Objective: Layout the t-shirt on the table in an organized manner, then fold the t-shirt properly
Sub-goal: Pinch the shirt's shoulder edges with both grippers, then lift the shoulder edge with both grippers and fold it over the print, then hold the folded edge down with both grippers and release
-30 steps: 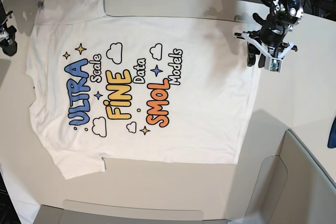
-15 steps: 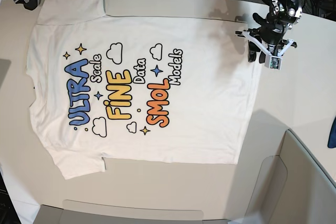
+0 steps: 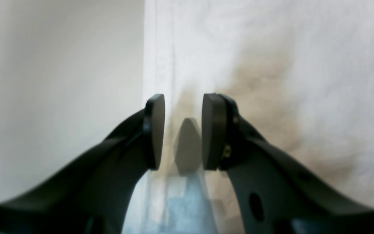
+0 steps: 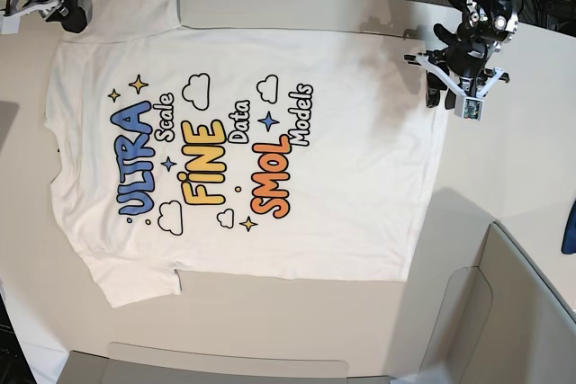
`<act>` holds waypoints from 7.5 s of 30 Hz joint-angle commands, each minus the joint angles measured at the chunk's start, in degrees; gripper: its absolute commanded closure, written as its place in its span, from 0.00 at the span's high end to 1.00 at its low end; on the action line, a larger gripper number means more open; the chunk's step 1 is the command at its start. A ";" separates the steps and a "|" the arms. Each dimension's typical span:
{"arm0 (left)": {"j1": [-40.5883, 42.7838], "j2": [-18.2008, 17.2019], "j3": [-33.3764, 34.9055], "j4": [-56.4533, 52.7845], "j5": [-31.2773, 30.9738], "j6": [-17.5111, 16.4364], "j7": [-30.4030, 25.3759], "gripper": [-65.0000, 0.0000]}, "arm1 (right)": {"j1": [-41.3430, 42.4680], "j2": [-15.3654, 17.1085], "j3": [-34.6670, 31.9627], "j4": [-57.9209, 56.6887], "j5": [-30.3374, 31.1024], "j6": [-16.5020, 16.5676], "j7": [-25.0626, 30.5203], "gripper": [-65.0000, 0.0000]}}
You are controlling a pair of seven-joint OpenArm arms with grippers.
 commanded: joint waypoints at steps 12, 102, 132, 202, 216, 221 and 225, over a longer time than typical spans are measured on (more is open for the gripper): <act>-0.15 -0.74 -0.60 0.82 -0.03 0.06 -1.31 0.29 | -0.63 0.51 -1.48 -5.18 -2.31 0.61 -1.69 0.19; -29.51 5.51 -18.36 -19.13 -45.75 -9.00 36.84 0.00 | 24.87 -2.83 -5.70 20.67 -21.21 0.09 -1.69 0.00; -33.03 -0.21 -8.60 -35.66 -45.66 -8.91 23.13 0.18 | 34.36 -1.42 -14.76 -1.04 -37.03 0.00 7.63 0.03; -24.50 -1.18 -14.32 -23.44 -47.77 -8.91 29.20 0.37 | 23.81 -5.20 9.68 5.37 -15.49 -1.32 3.76 0.53; -24.50 -1.18 -14.32 -23.44 -47.77 -8.91 29.20 0.37 | 23.99 -3.44 9.68 -5.18 -15.84 5.01 2.01 0.74; -24.50 -1.09 -14.32 -23.44 -47.77 -8.91 29.20 0.37 | 24.34 -3.44 9.68 -5.53 -16.02 4.66 2.09 0.74; -24.50 -1.09 -14.32 -23.44 -47.77 -8.91 29.28 0.37 | 25.92 -3.44 9.68 -6.05 -17.07 4.57 2.09 0.74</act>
